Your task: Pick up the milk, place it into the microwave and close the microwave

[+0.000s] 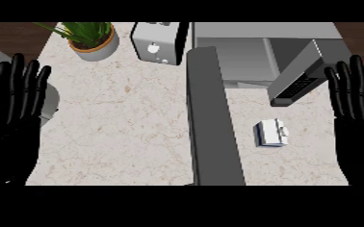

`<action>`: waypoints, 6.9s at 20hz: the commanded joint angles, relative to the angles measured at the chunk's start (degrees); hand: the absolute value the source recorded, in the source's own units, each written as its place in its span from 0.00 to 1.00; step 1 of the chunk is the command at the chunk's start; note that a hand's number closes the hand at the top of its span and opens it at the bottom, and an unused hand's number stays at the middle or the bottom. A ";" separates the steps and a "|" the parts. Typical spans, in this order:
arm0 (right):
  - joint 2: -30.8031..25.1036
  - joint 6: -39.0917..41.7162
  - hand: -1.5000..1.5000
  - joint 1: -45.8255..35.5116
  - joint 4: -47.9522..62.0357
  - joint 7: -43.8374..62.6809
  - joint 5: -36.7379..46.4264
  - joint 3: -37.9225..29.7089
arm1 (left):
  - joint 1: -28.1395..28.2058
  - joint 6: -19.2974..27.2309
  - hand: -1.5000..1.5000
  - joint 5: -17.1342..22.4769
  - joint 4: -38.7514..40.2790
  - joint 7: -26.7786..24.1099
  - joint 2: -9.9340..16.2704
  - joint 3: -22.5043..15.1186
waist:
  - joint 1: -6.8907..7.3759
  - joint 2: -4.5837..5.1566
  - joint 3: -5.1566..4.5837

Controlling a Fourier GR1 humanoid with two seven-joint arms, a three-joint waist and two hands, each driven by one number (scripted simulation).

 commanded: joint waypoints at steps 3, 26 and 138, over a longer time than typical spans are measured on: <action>1.46 -2.47 0.00 4.44 -1.47 -1.23 5.88 1.57 | 3.23 -1.36 0.00 0.58 1.35 -1.77 -0.69 0.14 | -0.13 0.12 0.63; 4.08 -2.84 0.00 22.19 3.04 -6.89 4.12 6.52 | 28.50 1.35 0.00 7.63 3.66 -18.06 -5.46 -13.80 | 0.01 0.09 0.64; 1.97 7.42 1.00 4.64 41.12 -37.29 -7.94 -2.16 | 47.81 -3.26 0.00 13.18 3.83 -36.24 1.87 -18.32 | -0.71 -0.21 0.56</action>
